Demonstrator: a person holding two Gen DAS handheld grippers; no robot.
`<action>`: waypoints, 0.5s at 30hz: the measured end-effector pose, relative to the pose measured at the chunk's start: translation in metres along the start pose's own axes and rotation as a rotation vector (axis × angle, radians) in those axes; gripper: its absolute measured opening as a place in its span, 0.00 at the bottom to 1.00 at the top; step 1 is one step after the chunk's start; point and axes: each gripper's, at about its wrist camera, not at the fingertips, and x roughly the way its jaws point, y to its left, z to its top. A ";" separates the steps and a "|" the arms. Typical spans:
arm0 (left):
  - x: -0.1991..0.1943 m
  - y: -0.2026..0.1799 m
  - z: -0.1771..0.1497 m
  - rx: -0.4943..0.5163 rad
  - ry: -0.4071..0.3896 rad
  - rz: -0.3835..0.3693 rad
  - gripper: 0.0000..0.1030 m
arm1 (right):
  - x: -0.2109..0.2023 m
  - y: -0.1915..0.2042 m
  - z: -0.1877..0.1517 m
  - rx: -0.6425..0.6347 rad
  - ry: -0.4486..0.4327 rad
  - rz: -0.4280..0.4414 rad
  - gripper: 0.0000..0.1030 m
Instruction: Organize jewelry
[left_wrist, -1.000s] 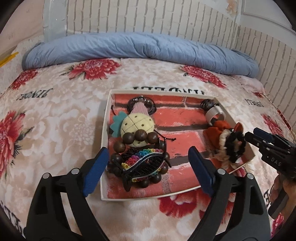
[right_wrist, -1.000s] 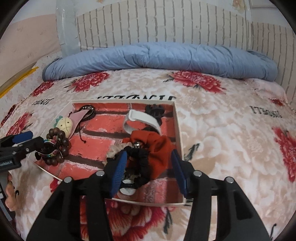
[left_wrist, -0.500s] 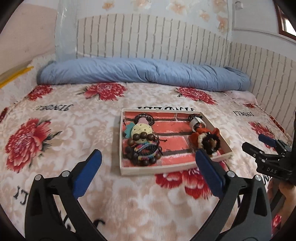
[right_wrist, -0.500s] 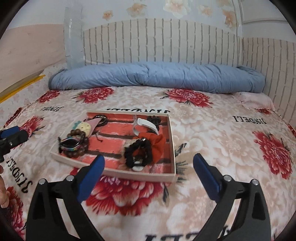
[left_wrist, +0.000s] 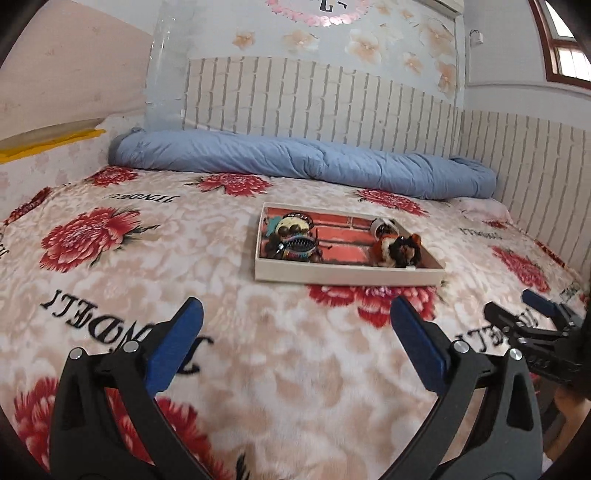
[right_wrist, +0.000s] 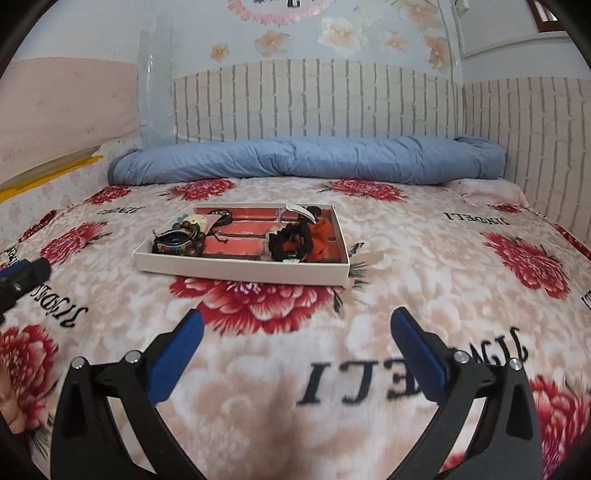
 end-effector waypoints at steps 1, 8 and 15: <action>-0.003 -0.002 -0.004 0.006 -0.007 0.006 0.95 | -0.006 0.001 -0.003 0.001 -0.021 -0.006 0.96; -0.017 -0.012 -0.024 0.033 -0.075 0.023 0.95 | -0.032 0.004 -0.008 -0.016 -0.108 -0.023 0.96; -0.030 -0.024 -0.032 0.089 -0.137 0.077 0.95 | -0.033 0.005 -0.014 -0.018 -0.101 -0.021 0.96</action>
